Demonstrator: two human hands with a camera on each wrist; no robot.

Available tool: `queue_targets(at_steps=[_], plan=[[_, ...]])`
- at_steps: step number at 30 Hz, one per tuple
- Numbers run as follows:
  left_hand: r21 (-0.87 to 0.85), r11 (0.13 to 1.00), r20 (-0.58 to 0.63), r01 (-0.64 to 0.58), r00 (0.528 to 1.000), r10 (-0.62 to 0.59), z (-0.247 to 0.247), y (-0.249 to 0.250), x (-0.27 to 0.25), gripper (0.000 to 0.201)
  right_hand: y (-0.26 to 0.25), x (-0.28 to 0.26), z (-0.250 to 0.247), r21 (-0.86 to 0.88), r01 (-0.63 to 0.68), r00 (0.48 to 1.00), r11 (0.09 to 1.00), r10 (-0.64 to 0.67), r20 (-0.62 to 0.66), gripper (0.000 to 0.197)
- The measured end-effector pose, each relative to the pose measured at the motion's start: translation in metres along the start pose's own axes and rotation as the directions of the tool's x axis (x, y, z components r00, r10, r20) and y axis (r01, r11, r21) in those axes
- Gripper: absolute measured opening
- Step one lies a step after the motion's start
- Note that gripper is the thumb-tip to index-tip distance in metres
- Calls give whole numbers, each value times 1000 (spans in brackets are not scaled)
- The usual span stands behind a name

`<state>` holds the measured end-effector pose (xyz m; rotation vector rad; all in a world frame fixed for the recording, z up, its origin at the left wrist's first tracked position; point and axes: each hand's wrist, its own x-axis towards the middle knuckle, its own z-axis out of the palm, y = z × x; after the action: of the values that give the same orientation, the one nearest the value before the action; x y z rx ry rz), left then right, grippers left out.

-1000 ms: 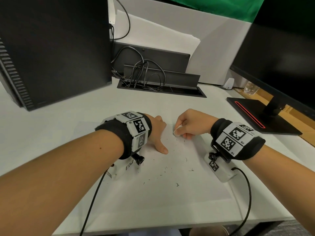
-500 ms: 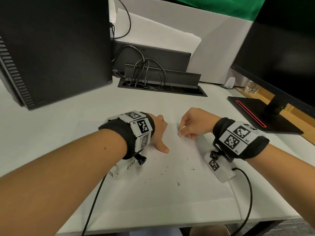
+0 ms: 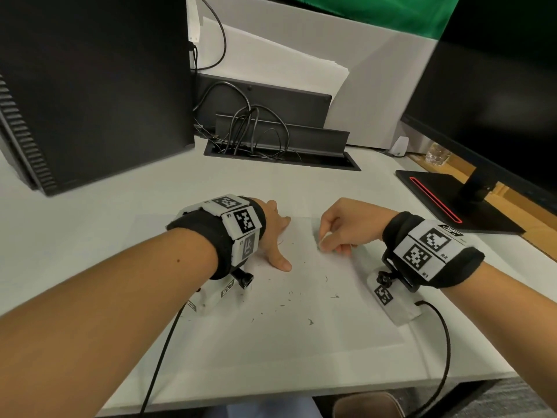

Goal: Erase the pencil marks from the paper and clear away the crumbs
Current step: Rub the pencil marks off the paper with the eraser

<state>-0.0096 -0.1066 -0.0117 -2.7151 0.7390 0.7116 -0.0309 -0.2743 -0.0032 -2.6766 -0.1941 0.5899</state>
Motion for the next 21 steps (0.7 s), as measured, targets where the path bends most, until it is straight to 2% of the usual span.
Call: queue_targets(at_steps=[2, 4, 7, 11, 16, 21], plan=[[11, 1000, 3, 4, 1000, -4, 0, 0, 0, 103, -1, 1, 2, -2, 12, 1000, 1000, -12, 15, 7], [21, 1000, 0, 1, 1000, -1, 0, 1, -1, 102, 3, 5, 0, -49, -10, 997, 999, 6, -77, 6], [32, 999, -15, -7, 1000, 8, 1, 2, -3, 100, 7, 8, -3, -91, -32, 989, 995, 19, -149, 11], [-29, 999, -18, -35, 999, 35, 1, -7, -7, 95, 4, 7, -14, -2, -53, 953, 999, 50, -299, 10], [-92, 996, -34, -20, 999, 17, 3, -21, -15, 93, -21, 12, -6, -50, 19, 991, 999, -25, -129, 6], [-14, 1000, 6, 23, 1000, -23, 8, -20, -16, 93, -40, 19, 11, -88, 73, 997, 993, -70, 35, 10]])
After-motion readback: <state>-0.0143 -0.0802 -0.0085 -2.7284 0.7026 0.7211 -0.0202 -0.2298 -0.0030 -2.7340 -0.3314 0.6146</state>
